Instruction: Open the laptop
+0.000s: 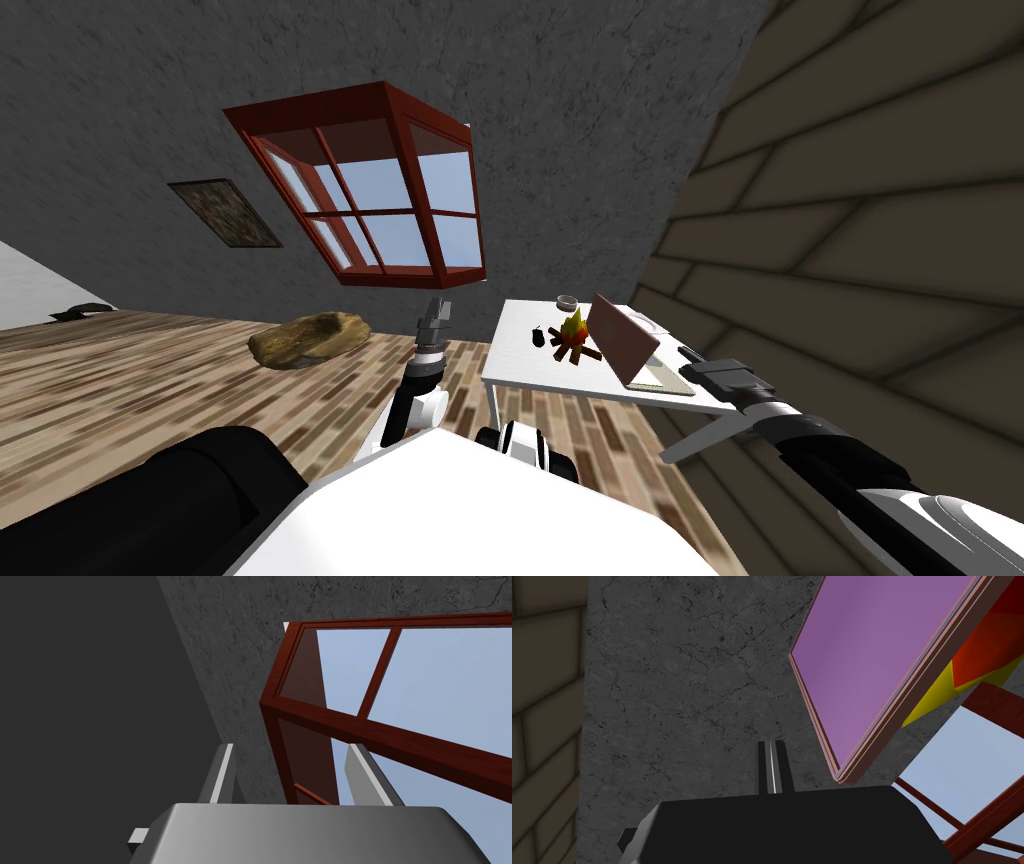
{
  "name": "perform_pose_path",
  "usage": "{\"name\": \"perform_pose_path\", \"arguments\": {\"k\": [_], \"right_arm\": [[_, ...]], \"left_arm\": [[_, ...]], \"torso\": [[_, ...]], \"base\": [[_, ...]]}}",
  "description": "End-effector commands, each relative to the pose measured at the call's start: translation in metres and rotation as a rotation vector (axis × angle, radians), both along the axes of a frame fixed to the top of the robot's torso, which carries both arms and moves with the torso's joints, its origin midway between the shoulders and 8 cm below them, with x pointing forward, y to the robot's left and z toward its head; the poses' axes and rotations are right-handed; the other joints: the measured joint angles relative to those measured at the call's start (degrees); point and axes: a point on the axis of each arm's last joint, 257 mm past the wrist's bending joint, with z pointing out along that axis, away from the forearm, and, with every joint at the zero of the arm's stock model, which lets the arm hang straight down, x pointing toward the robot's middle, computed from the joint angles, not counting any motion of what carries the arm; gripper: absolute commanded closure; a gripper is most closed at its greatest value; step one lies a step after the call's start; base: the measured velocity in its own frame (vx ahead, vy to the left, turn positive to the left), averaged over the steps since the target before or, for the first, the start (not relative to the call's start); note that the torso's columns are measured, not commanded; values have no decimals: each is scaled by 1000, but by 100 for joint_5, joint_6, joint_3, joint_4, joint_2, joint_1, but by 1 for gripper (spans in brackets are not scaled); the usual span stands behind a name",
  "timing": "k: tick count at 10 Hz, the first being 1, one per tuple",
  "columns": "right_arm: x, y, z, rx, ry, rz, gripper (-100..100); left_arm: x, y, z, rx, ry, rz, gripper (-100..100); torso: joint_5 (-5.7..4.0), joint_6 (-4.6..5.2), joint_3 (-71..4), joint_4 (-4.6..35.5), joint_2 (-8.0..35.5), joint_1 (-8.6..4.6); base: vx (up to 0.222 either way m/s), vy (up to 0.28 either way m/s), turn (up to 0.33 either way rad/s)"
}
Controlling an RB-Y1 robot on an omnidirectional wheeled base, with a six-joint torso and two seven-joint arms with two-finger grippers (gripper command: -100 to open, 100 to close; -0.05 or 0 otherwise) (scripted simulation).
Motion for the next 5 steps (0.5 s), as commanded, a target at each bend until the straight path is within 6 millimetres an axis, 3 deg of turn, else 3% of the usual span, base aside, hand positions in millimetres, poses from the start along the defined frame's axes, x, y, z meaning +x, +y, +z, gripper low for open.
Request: {"name": "perform_pose_path", "arguments": {"k": [1,2,3,5], "right_arm": [[3,-8,-3,104,11,-11,100],[3,-6,-2,77,8,-8,100],[2,-1,0,20,3,-2,-100],[2,4,2,-46,-4,3,-100]], "left_arm": [[0,0,0,0,0,0,0],[0,0,0,0,0,0,0],[0,0,0,0,0,0,0],[0,0,0,0,0,0,0]], "torso": [[-2,0,1,0,1,-4],[-3,0,0,0,-2,-8],[0,1,-1,-1,-2,6],[6,0,1,0,1,19]], "base": [[-6,-85,34],[0,-41,10],[-1,22,-9],[-4,56,-10]]}}
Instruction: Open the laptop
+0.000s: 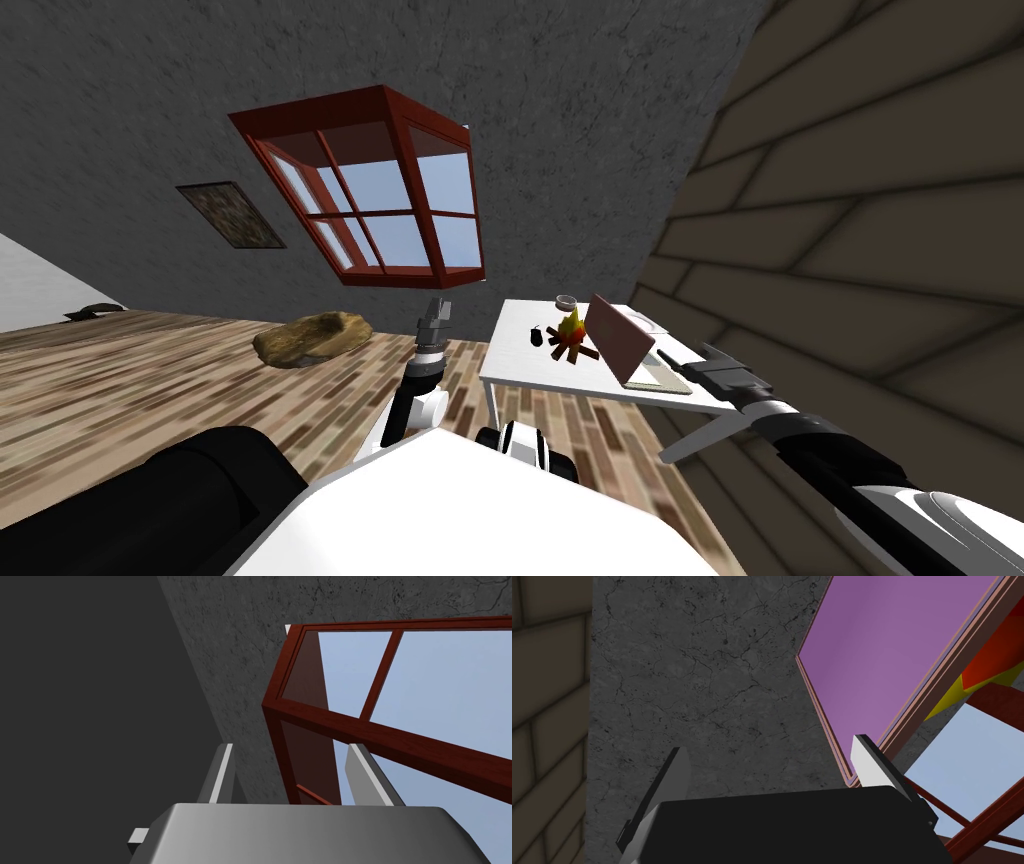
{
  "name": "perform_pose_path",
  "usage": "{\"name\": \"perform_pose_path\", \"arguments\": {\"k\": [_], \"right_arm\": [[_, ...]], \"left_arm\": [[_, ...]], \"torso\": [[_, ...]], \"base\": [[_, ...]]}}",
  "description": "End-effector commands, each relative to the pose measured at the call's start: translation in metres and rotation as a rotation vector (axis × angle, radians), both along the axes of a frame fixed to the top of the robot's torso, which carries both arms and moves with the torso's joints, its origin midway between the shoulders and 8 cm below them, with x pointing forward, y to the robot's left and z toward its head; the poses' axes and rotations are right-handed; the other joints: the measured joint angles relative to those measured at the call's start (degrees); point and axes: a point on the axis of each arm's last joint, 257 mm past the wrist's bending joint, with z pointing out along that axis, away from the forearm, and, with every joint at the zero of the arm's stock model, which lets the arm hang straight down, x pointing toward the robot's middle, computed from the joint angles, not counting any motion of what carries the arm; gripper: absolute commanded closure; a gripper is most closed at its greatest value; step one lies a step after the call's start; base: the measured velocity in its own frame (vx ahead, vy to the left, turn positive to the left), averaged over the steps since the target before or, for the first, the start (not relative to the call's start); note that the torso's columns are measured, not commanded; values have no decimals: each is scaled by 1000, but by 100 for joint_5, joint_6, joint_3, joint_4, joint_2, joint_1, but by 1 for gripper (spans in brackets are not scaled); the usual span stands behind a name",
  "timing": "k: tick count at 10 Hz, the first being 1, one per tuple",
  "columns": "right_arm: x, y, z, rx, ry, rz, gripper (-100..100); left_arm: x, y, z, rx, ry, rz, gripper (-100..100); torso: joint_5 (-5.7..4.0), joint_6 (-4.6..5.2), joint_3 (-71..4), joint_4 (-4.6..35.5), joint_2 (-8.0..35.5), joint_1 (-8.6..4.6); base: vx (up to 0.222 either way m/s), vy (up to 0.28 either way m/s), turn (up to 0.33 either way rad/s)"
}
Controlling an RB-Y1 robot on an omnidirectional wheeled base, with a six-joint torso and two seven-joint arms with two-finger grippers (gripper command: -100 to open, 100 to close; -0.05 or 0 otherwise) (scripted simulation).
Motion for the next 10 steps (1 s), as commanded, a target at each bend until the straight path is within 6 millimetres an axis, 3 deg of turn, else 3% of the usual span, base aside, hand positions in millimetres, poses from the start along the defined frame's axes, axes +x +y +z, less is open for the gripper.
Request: {"name": "perform_pose_path", "arguments": {"k": [1,7,10], "right_arm": [[-1,8,3,-97,-11,7,-100],[-4,24,9,-296,-38,18,-100],[-3,20,12,-281,-35,16,-100]], "left_arm": [[0,0,0,0,0,0,0],[0,0,0,0,0,0,0],[0,0,0,0,0,0,0]], "torso": [[-3,0,1,0,2,-9],[-8,1,0,0,1,-24],[-9,-2,-16,-7,-28,-26]], "base": [[-3,75,-8],[4,47,-8],[53,26,12]]}}
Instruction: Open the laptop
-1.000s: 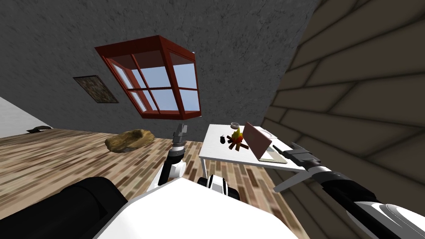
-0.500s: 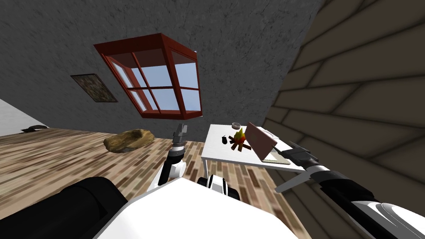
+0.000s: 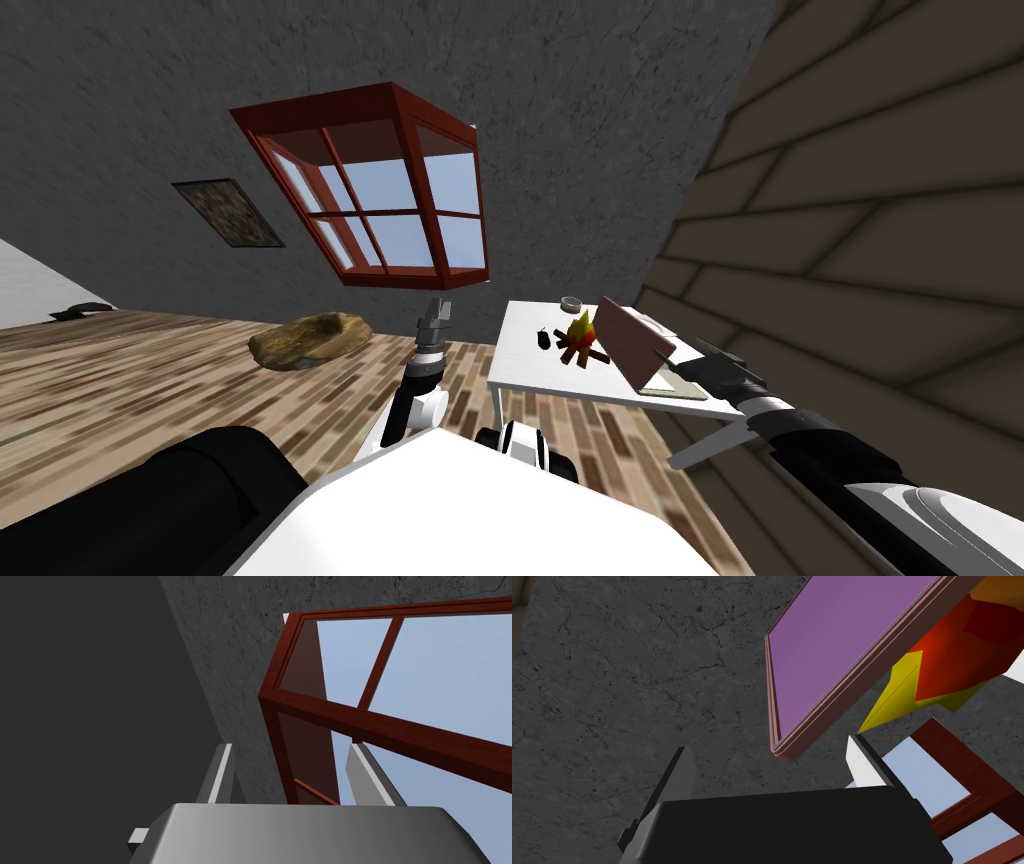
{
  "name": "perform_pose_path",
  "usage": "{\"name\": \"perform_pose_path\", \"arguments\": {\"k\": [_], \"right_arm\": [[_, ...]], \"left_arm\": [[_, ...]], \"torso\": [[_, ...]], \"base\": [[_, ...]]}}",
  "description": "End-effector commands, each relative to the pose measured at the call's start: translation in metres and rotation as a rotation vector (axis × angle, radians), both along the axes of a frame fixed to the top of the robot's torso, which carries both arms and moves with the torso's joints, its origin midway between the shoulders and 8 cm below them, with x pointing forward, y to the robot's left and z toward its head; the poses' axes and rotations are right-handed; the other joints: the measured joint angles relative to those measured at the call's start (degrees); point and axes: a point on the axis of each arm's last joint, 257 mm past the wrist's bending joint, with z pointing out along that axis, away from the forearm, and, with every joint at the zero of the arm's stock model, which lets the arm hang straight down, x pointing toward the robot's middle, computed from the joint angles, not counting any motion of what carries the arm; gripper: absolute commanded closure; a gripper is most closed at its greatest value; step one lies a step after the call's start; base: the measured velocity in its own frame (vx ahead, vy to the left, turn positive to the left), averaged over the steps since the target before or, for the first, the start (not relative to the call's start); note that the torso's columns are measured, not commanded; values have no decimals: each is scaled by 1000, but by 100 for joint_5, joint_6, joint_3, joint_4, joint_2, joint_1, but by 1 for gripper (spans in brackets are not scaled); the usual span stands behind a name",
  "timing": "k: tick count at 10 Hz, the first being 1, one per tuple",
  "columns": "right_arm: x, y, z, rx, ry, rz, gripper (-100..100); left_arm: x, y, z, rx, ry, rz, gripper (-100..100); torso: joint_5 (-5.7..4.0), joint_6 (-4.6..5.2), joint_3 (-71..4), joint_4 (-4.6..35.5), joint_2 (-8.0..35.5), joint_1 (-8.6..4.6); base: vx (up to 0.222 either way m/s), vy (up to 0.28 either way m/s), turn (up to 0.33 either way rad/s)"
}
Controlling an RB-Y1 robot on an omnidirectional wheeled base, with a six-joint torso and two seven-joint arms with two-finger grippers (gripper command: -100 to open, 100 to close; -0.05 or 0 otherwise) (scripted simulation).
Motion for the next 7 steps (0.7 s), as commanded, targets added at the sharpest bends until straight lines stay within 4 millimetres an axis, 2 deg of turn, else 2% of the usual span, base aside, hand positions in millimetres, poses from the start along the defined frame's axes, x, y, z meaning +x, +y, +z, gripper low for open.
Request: {"name": "perform_pose_path", "arguments": {"k": [1,7], "right_arm": [[0,0,1,1,0,-1,100],[7,-20,-9,272,33,-23,100]], "left_arm": [[0,0,0,0,0,0,0],[0,0,0,0,0,0,0]], "torso": [[-1,2,6,1,16,-3],[-19,17,4,-8,6,-32]], "base": [[8,4,0],[-20,-91,42]]}}
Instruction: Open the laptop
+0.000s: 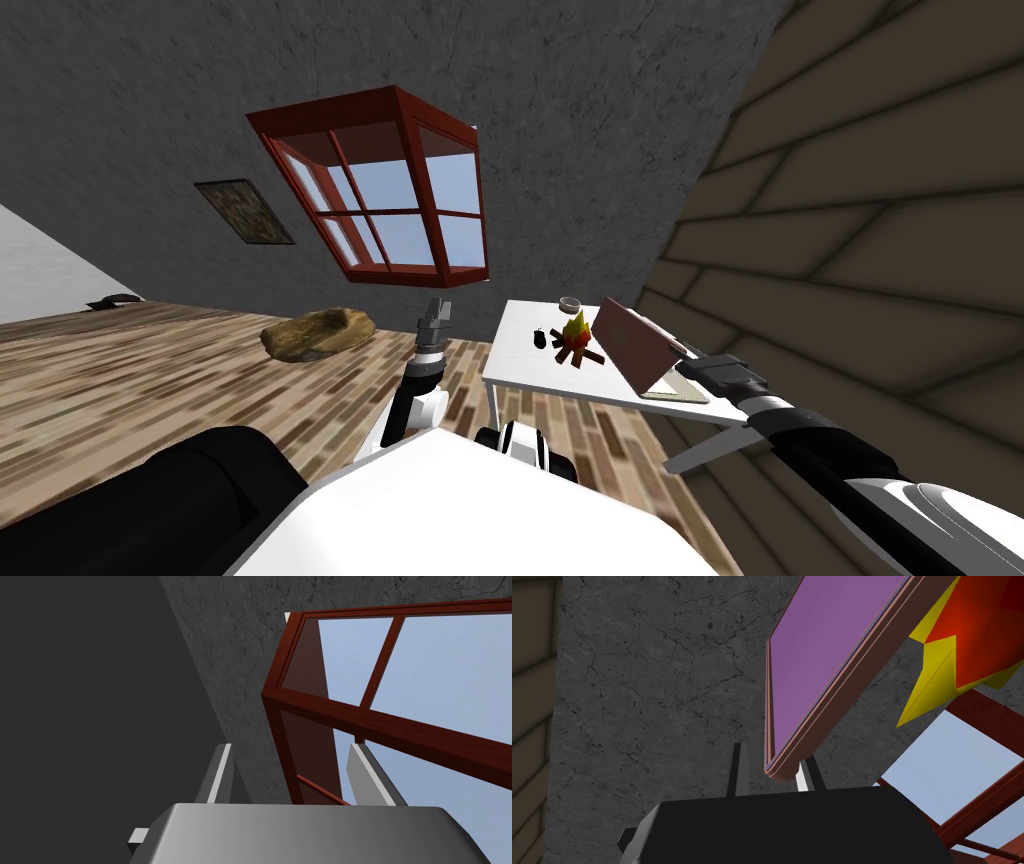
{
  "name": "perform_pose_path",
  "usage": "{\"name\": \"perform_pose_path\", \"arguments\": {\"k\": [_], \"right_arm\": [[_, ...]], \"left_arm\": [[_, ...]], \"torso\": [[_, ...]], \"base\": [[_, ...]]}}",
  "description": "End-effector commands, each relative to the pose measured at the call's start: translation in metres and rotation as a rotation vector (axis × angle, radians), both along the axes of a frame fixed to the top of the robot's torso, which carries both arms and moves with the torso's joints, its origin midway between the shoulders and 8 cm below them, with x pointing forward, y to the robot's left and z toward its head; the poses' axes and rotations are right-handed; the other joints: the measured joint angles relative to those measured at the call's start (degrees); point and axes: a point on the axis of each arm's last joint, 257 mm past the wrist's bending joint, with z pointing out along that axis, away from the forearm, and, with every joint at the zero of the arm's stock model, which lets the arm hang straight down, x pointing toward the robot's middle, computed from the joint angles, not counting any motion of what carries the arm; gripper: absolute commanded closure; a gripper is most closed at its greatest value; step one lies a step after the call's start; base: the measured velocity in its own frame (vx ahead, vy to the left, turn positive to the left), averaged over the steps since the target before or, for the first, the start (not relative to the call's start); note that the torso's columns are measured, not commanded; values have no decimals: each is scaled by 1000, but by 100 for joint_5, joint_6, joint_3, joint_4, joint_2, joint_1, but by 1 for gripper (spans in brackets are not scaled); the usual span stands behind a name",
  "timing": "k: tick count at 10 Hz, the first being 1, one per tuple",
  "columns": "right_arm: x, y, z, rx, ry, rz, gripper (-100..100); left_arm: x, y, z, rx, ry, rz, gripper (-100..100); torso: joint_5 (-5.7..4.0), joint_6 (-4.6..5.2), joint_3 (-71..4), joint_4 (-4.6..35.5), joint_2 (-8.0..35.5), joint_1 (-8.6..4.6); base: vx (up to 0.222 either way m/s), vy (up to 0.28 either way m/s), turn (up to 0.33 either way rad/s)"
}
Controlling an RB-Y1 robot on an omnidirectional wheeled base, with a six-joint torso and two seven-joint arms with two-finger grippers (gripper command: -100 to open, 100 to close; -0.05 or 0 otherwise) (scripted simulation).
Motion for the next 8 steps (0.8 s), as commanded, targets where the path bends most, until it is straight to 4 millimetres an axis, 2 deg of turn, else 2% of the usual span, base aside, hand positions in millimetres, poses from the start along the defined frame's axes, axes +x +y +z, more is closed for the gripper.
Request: {"name": "perform_pose_path", "arguments": {"k": [1,3,4,5,8], "right_arm": [[2,-10,-6,105,16,-17,100],[3,-16,-8,182,24,-24,100],[4,-12,-5,156,17,-14,100],[5,-16,-18,245,28,-27,100],[6,-20,-38,368,44,-46,100]], "left_arm": [[0,0,0,0,0,0,0],[0,0,0,0,0,0,0],[0,0,0,0,0,0,0],[0,0,0,0,0,0,0],[0,0,0,0,0,0,0]], "torso": [[-4,-1,-4,-3,-8,-8],[-4,-7,-4,-2,-8,-7],[-2,-6,-1,0,-2,-7],[10,-8,2,3,4,26],[-13,-11,-2,-11,-8,-6]], "base": [[-15,-82,28],[-17,-93,32],[-13,-46,15],[-25,-73,70],[-8,-129,63]]}}
